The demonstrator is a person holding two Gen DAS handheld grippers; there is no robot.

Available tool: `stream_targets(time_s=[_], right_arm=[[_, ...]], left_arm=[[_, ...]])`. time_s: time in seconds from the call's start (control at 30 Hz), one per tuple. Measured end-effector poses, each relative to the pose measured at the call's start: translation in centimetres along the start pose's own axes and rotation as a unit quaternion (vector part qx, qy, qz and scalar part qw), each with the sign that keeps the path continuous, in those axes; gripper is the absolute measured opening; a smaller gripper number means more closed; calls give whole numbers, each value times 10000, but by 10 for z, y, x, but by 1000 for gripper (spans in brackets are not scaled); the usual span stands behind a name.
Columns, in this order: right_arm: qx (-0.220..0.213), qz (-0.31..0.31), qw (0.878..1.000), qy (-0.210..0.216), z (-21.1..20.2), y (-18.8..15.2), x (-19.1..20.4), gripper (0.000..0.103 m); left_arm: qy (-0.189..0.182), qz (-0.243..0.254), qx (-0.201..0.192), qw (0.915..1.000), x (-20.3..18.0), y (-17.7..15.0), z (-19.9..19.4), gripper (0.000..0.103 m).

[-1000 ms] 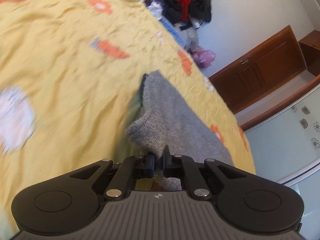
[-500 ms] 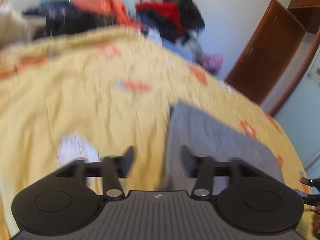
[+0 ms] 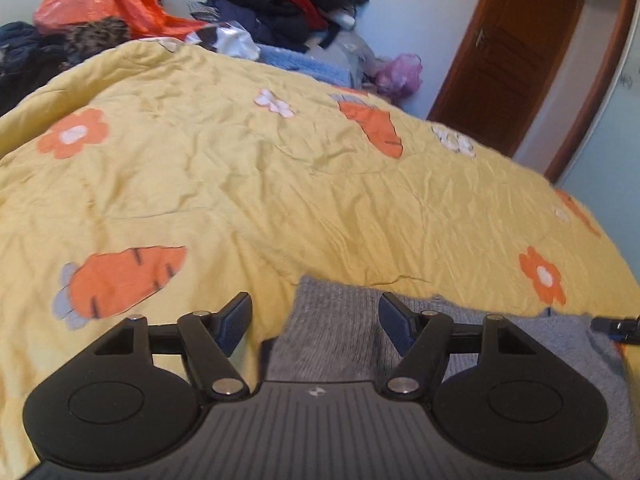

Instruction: Fold small clothes

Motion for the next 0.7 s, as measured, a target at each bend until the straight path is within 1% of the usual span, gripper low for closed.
stream_targets(time_s=[0.03, 0.07, 0.1, 0.13, 0.17, 0.2, 0.27, 0.3, 0.33, 0.37, 0.4, 0.47, 0.53, 0.57, 0.6, 0.63, 0.67, 0.7], right_arm=[[-57, -43, 10000, 47, 3, 1, 3, 69], [-36, -52, 9999, 100, 6, 2, 4, 60], [7, -53, 9998, 179, 9, 3, 6, 33], [110, -32, 9996, 248, 13, 4, 7, 19], [156, 21, 9994, 305, 15, 4, 6, 19], [88, 26, 9994, 339, 14, 4, 6, 18], [-156, 89, 9991, 375, 6, 7, 4, 17], [-324, 152, 9986, 388, 2, 10, 2, 16], [-460, 256, 9977, 416, -2, 12, -2, 16], [-483, 396, 9971, 428, -1, 12, -7, 16], [-424, 468, 9973, 381, 4, 11, -11, 16], [-300, 443, 9982, 263, 13, 4, -14, 17], [-347, 546, 9974, 312, 13, -1, -14, 22], [-334, 647, 9969, 306, 12, 0, -14, 29], [-325, 761, 9961, 317, 9, 1, -15, 41], [-385, 857, 9951, 293, 4, 2, -15, 47], [-546, 887, 9944, 157, -6, 3, -13, 54], [-772, 822, 9936, -30, -16, 4, -7, 54]], left_arm=[[-33, 73, 123, 9999, -3, 1, 6, 26], [-85, 155, 283, 9994, -6, 1, 12, 10], [-52, 239, 359, 9991, -9, 2, 17, 10], [20, 341, 351, 9988, -11, 2, 19, 8], [89, 457, 291, 9985, -13, 2, 19, 7], [173, 516, 195, 9983, -14, 5, 17, 7], [286, 459, 10, 9985, -10, 8, 13, 6], [343, 405, -14, 9986, -6, 11, 14, 6], [370, 324, 61, 9988, -2, 11, 17, 6], [401, 231, 194, 9987, 2, 10, 25, 6], [402, 245, 112, 9988, 3, 6, 26, 6], [539, 508, -28, 9972, -4, 1, 24, 6], [702, 702, -80, 9950, -11, -1, 20, 9], [795, 817, -113, 9934, -14, -2, 17, 13], [962, 916, -153, 9910, -17, -3, 11, 15], [1165, 982, -263, 9880, -20, -4, 2, 15], [1333, 1003, -444, 9850, -24, -4, -10, 17], [1380, 963, -604, 9839, -28, -6, -21, 20]])
Point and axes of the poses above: each gripper's, at about its wrist camera, not at the fingertips, and z roughly the way its jaws point, x to its left, y to its top, the point moved 1 cm from there along z, roughly the way its jaws point, and after that the axes turned 4 degrees about y, right-handed, at the moved point
